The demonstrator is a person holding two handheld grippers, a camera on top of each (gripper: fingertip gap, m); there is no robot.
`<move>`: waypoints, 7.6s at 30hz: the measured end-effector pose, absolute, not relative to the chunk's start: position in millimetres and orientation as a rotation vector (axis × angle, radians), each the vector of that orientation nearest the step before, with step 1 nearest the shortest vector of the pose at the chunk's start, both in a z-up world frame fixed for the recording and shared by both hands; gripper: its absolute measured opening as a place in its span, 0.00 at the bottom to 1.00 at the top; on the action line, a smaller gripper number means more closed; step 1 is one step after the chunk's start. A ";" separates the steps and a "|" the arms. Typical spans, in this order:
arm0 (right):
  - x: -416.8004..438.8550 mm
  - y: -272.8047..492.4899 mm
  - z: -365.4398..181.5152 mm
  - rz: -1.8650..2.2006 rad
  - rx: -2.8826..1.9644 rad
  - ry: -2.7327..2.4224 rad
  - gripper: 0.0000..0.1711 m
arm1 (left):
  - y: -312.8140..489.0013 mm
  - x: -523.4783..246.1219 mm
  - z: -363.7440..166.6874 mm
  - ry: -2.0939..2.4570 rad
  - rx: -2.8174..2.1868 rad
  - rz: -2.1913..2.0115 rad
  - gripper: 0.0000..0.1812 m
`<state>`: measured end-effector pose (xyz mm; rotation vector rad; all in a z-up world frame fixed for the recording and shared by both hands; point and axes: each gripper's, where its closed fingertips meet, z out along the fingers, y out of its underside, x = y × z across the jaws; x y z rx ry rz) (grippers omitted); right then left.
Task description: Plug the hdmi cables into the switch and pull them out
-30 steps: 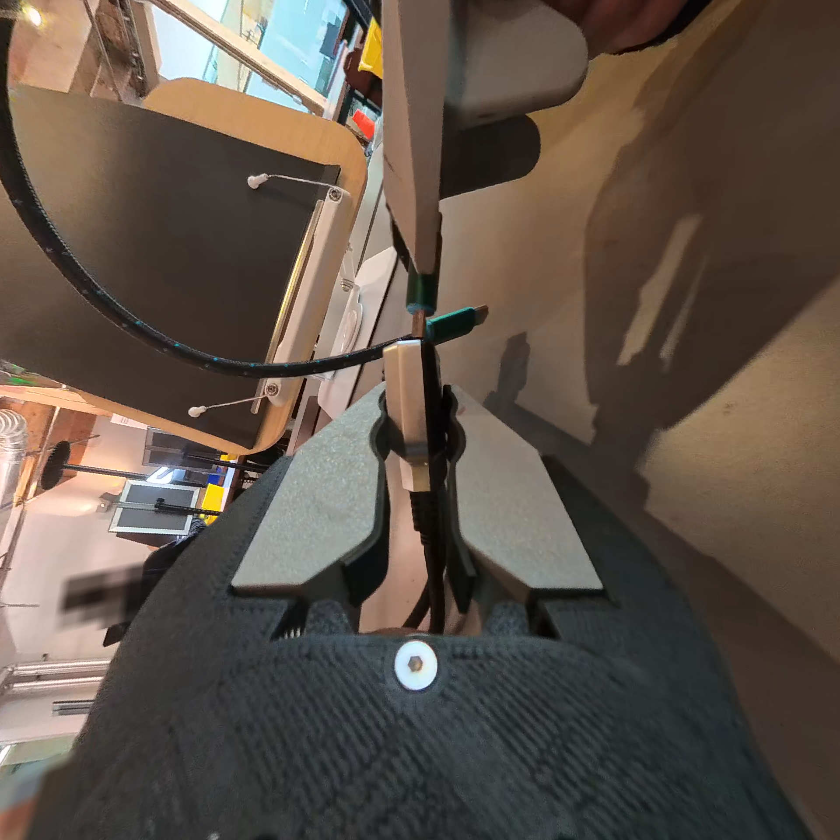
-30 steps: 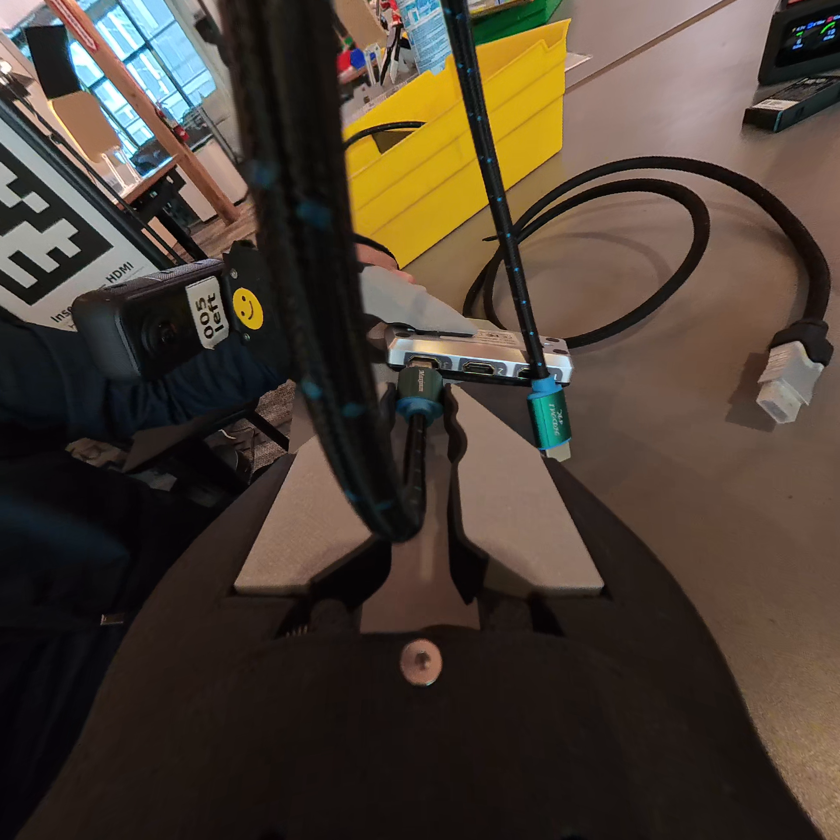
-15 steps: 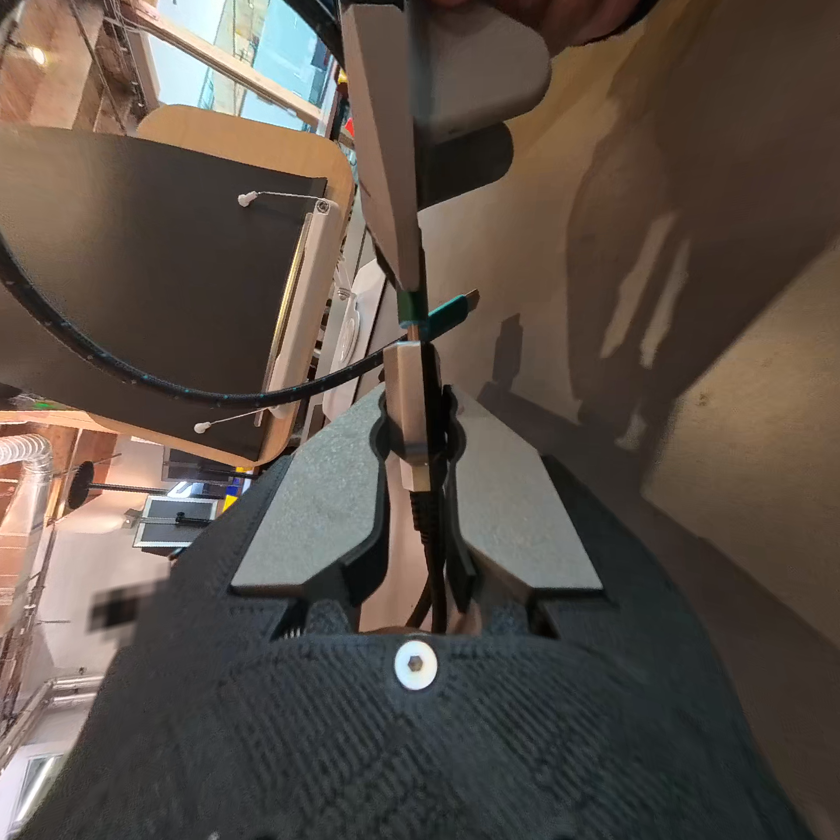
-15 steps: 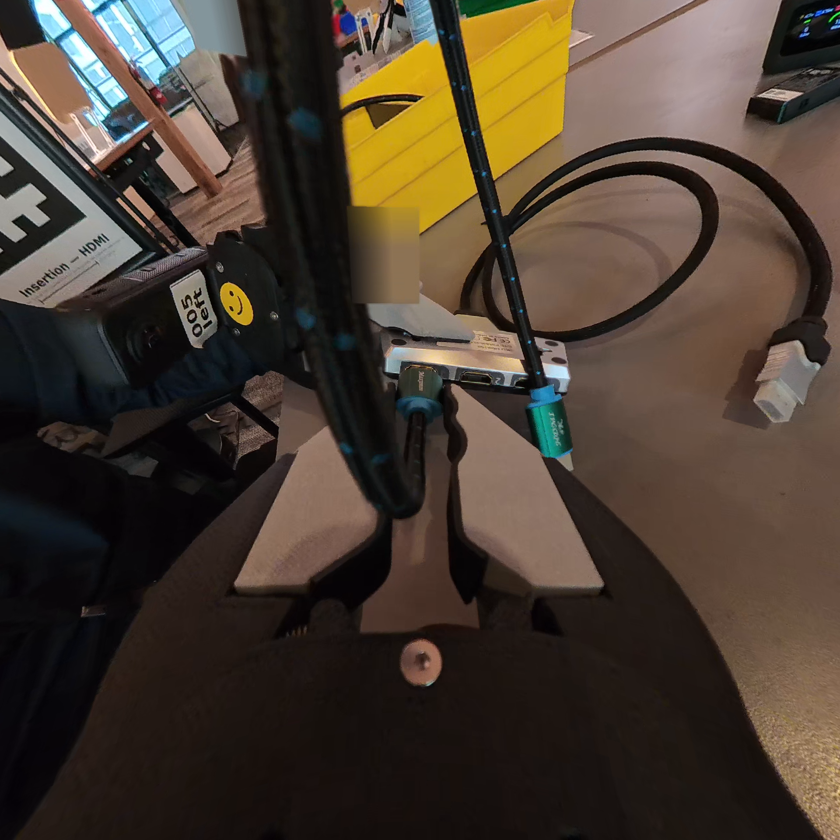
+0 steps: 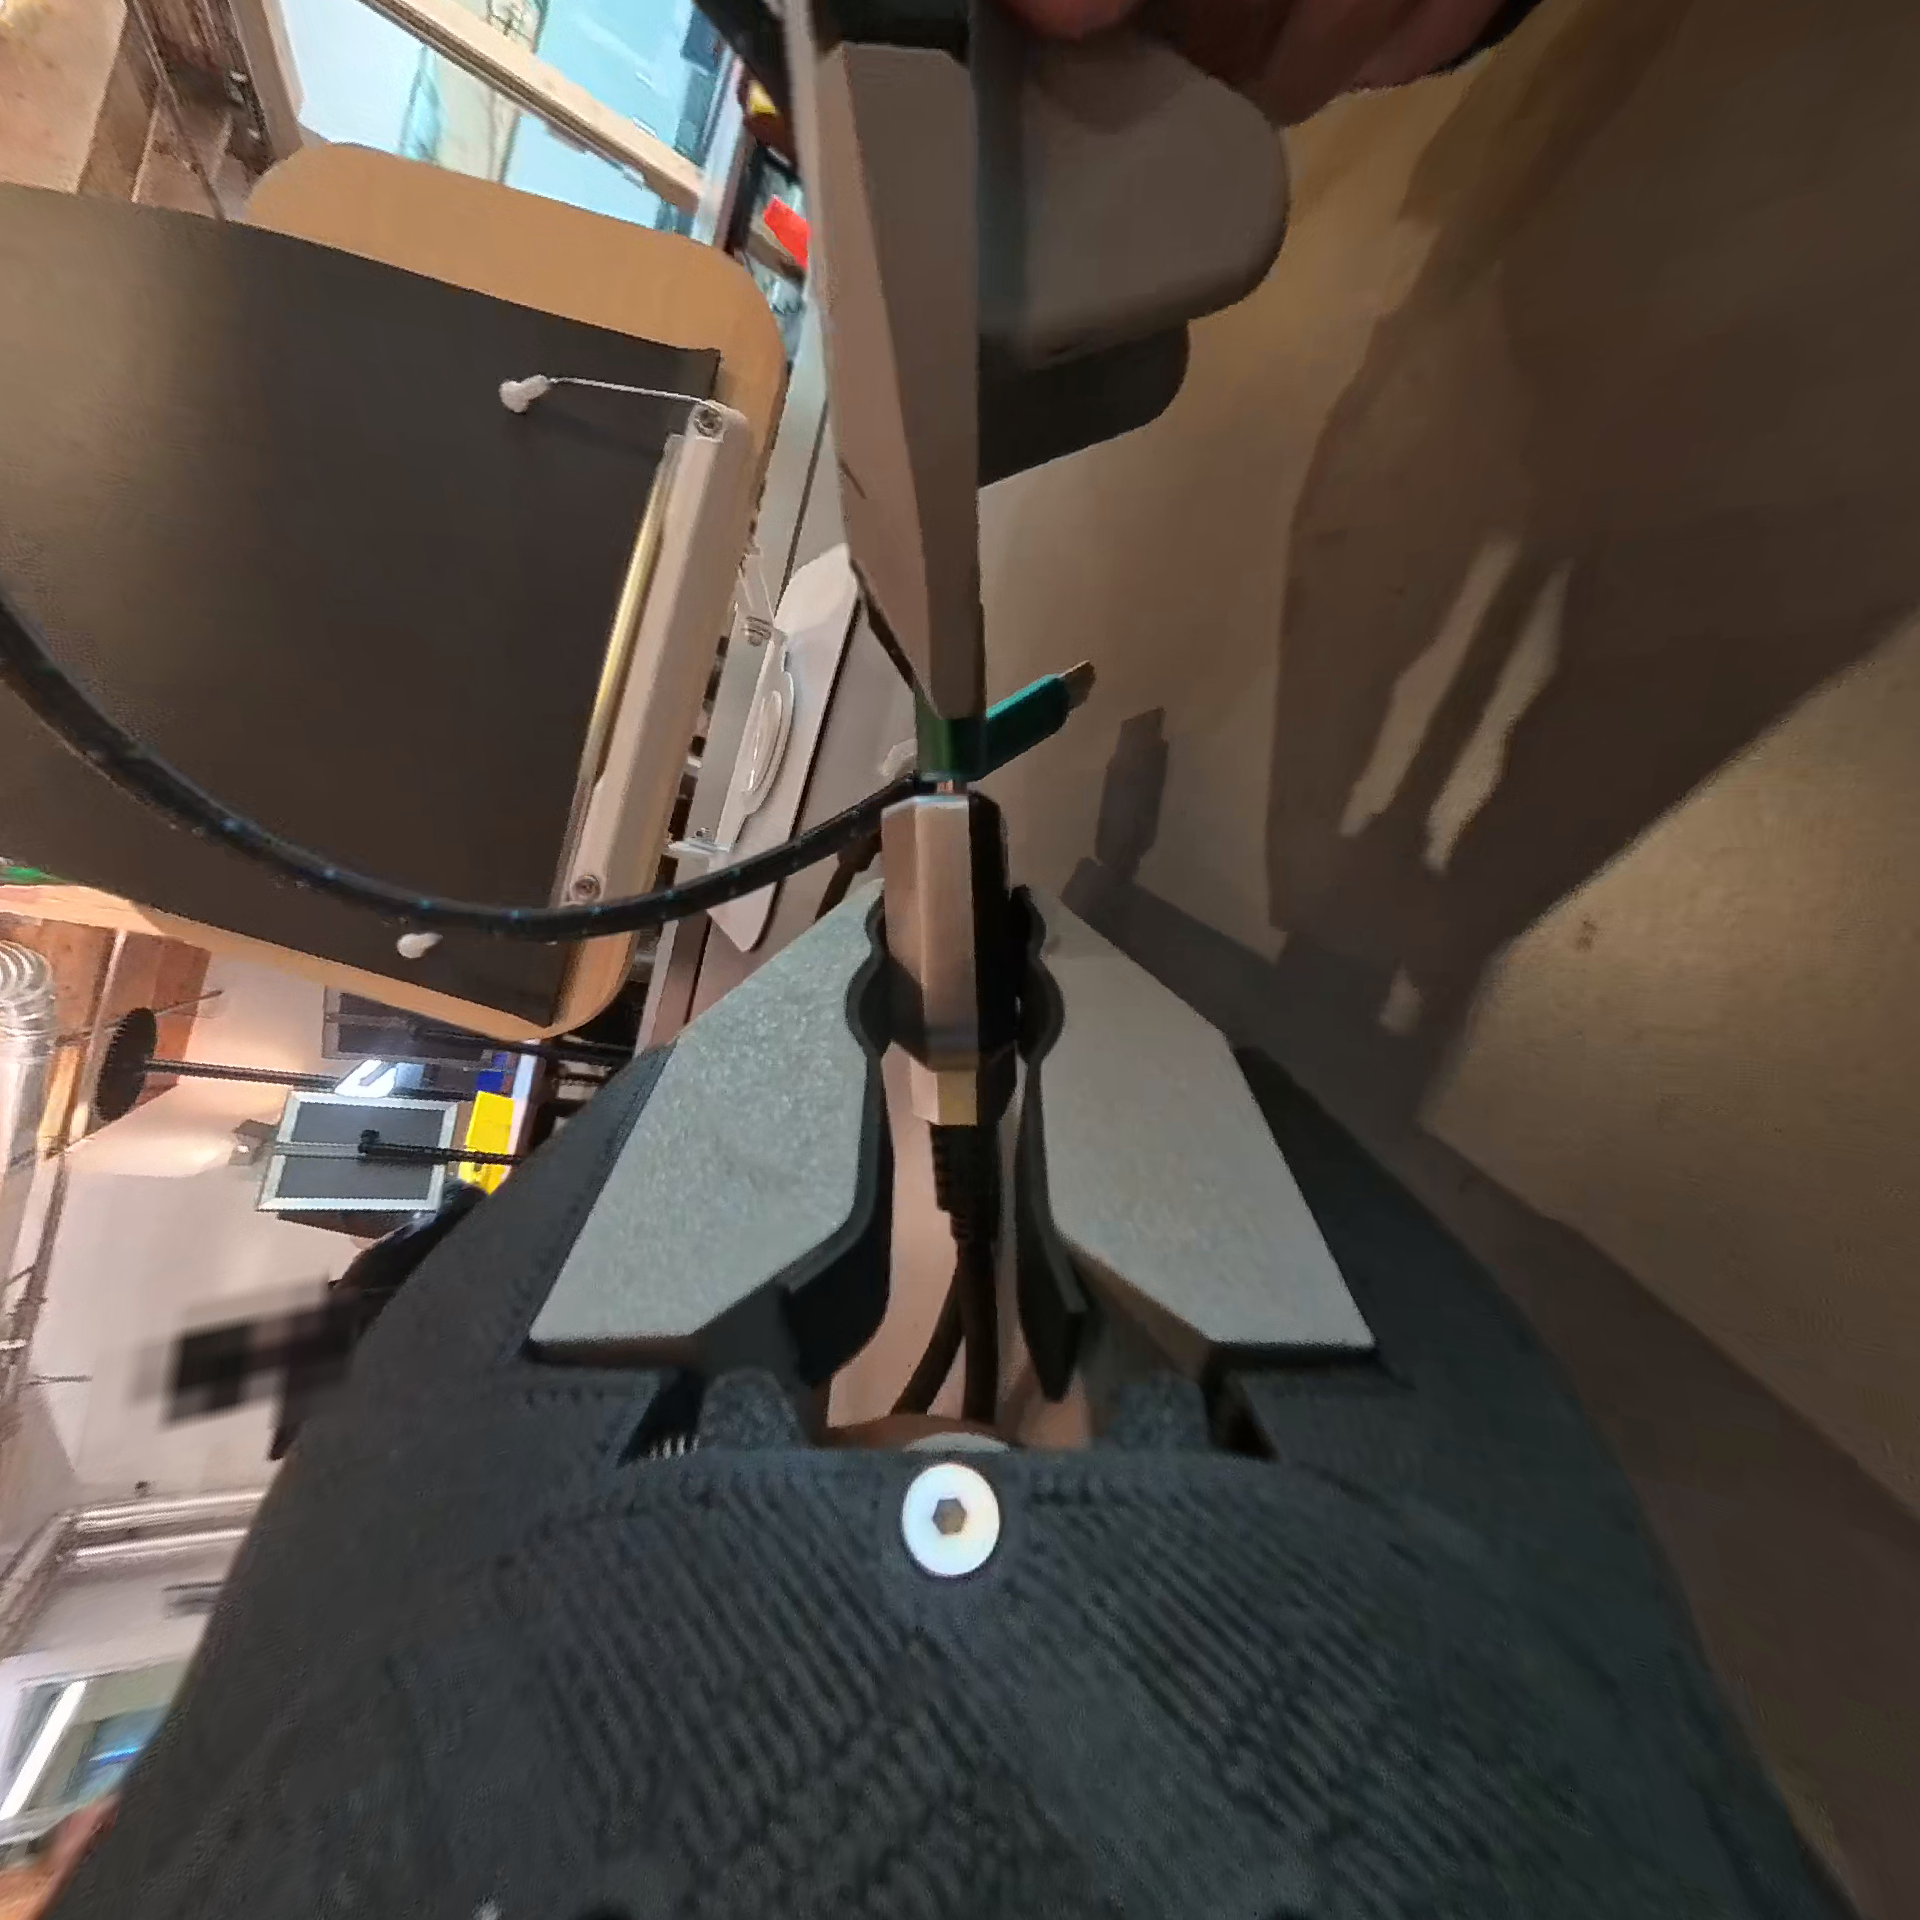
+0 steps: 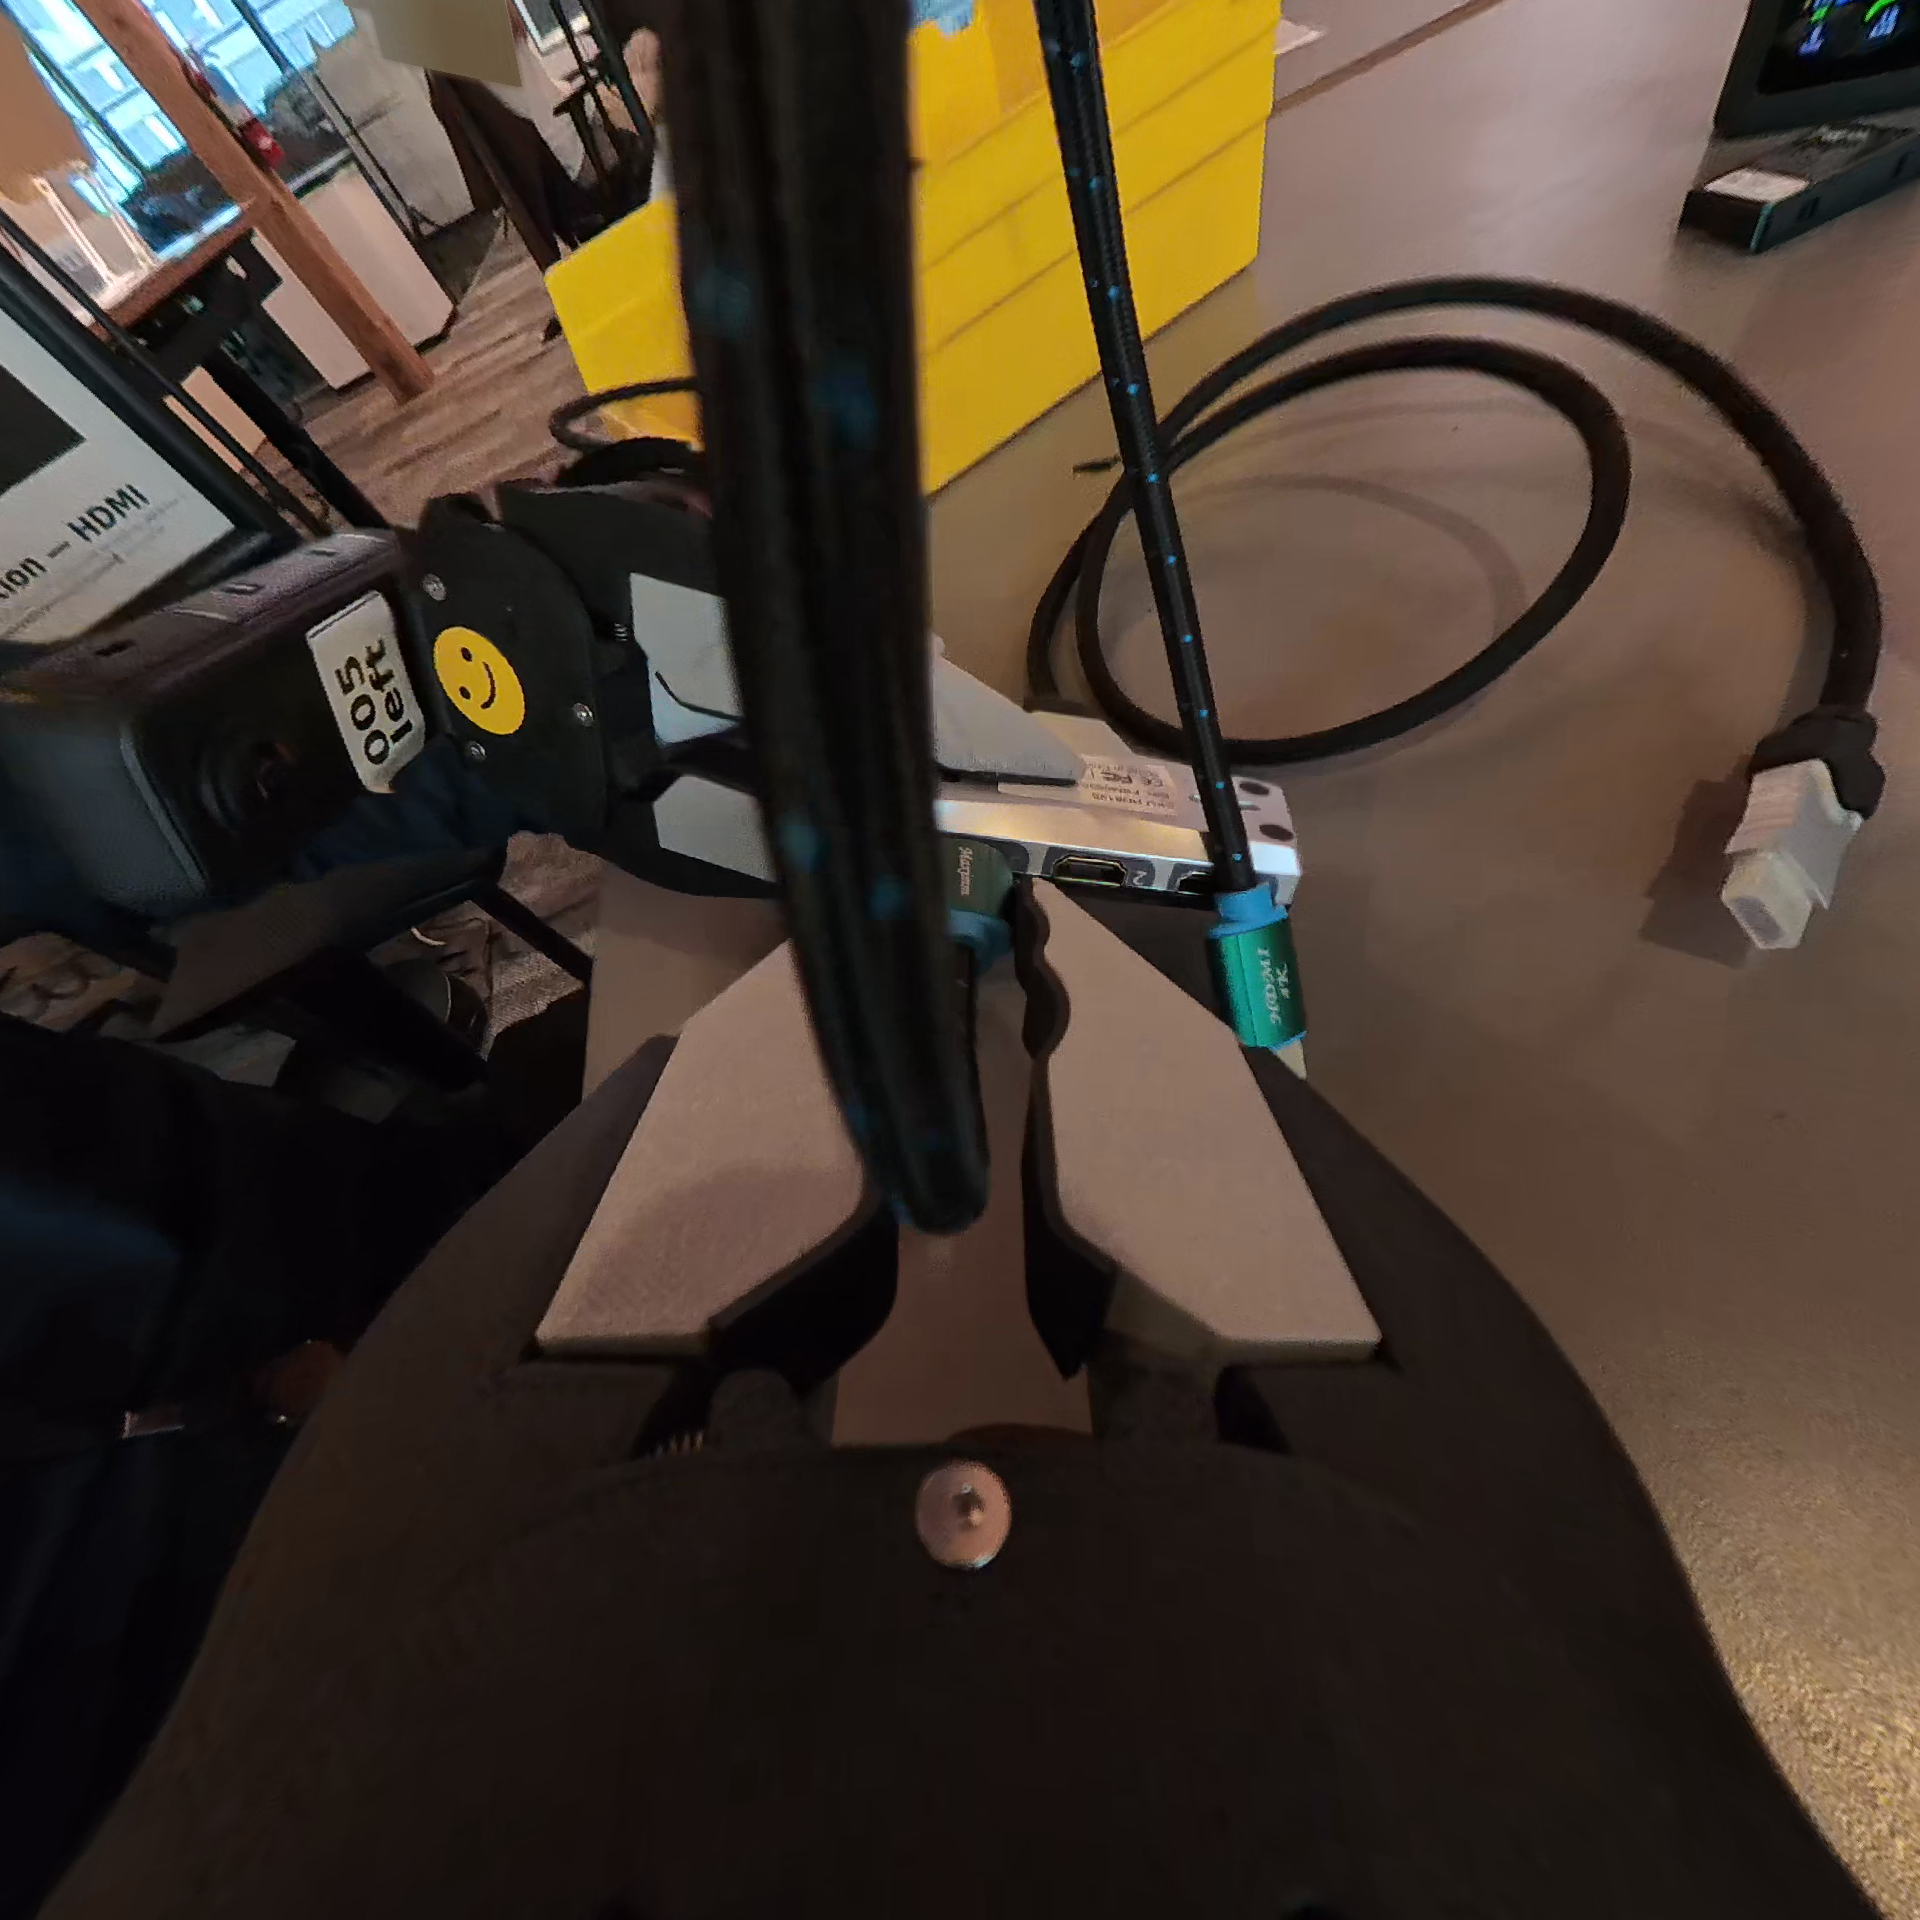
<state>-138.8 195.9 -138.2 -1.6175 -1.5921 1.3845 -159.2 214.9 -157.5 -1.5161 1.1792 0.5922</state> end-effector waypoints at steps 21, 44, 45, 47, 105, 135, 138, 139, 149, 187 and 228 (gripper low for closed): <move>-120.1 195.4 -135.3 1.154 -1.359 -1.768 0.30 | 186.2 -124.3 -129.3 1.076 -1.460 -0.236 0.10; -130.7 182.9 -150.6 0.952 -1.274 -1.859 0.16 | 174.8 -117.0 -122.0 1.041 -1.472 -0.477 0.10; -130.7 187.2 -151.0 0.903 -1.280 -1.856 0.14 | 177.9 -117.6 -122.8 1.024 -1.484 -0.470 0.10; -131.4 199.4 -145.4 0.791 -1.269 -1.801 0.13 | 182.5 -120.8 -113.8 0.967 -1.454 -0.462 0.11; 47.0 313.8 235.1 0.631 -1.270 -0.839 0.10 | 219.2 -206.6 -84.0 0.532 -1.435 -0.055 0.04; 148.4 322.6 418.0 0.573 -1.196 -0.388 0.10 | 232.7 -234.7 -100.8 0.401 -1.574 -0.048 0.01; 165.4 346.3 392.0 0.464 -1.269 -0.370 0.10 | 232.0 -232.6 -100.3 0.411 -1.570 -0.046 0.01; 168.7 354.3 381.2 0.441 -1.296 -0.369 0.10 | 231.9 -232.0 -100.8 0.416 -1.571 -0.043 0.01; 194.3 371.4 371.4 0.458 -1.300 -0.278 0.10 | 233.2 -231.4 -103.5 0.423 -1.582 -0.046 0.01; 173.6 389.1 324.1 0.458 -1.365 -0.372 0.10 | 230.8 -230.1 -100.2 0.437 -1.563 -0.026 0.01; 183.8 430.0 -7.9 0.198 -2.294 -0.962 0.18 | 233.3 -225.3 -106.7 0.472 -1.586 -0.013 0.01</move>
